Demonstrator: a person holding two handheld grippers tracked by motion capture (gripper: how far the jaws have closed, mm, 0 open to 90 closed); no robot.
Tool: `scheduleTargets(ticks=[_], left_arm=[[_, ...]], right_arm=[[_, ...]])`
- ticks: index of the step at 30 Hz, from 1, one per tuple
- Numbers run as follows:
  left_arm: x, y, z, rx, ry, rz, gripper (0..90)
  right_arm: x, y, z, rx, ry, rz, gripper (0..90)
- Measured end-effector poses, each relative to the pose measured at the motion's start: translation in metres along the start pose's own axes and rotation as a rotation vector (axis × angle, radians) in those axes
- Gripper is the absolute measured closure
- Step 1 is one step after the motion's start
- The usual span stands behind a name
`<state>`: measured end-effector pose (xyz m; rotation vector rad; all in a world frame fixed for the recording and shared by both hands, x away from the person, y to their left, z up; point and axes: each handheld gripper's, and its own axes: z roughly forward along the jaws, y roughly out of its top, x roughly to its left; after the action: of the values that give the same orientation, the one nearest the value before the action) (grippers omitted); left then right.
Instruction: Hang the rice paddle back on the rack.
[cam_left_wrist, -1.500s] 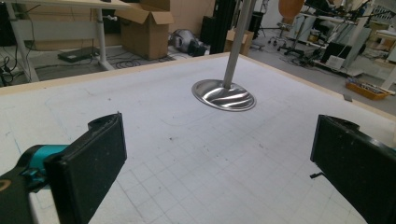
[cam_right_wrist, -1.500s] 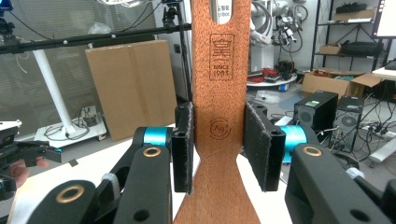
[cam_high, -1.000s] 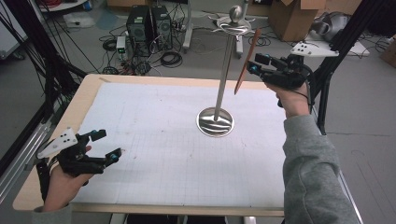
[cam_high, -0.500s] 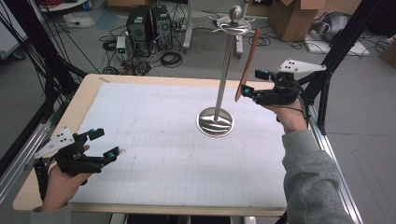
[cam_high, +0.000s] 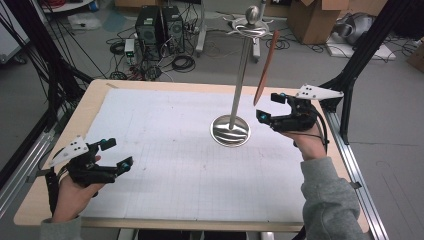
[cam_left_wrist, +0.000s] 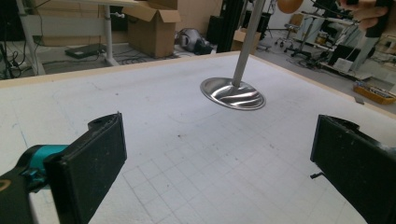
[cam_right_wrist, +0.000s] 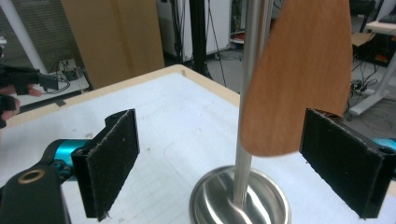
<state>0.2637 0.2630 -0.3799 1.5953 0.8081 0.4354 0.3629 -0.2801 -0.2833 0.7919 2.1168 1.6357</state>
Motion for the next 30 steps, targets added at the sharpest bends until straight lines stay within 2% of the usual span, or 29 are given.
scheduleTargets(ticks=[1,7,10,13,21,25,30], left_arm=[[0.001,-0.001,0.001,-0.001,0.006,0.001,4.0],[0.002,-0.002,0.002,-0.005,0.016,-0.001,4.0],[0.002,-0.002,0.003,-0.007,0.021,-0.001,4.0],[0.001,-0.002,0.004,-0.034,0.032,0.029,4.0],[0.002,-0.006,0.013,-0.011,0.019,0.017,4.0],[0.002,-0.008,0.015,-0.008,0.019,0.013,4.0],[0.004,-0.009,0.015,-0.013,0.017,0.0,4.0]], right_arm=[[0.001,-0.007,-0.002,0.009,-0.002,0.0,10.5],[0.003,-0.022,-0.004,0.031,-0.019,-0.01,10.6],[0.004,-0.031,-0.007,0.028,-0.027,-0.01,10.6],[0.007,-0.045,-0.014,0.025,-0.042,-0.001,10.6],[0.009,-0.065,-0.027,0.001,-0.048,0.028,10.6],[0.01,-0.073,-0.033,-0.007,-0.035,0.033,10.6],[0.009,-0.086,-0.04,-0.013,-0.048,0.049,10.6]])
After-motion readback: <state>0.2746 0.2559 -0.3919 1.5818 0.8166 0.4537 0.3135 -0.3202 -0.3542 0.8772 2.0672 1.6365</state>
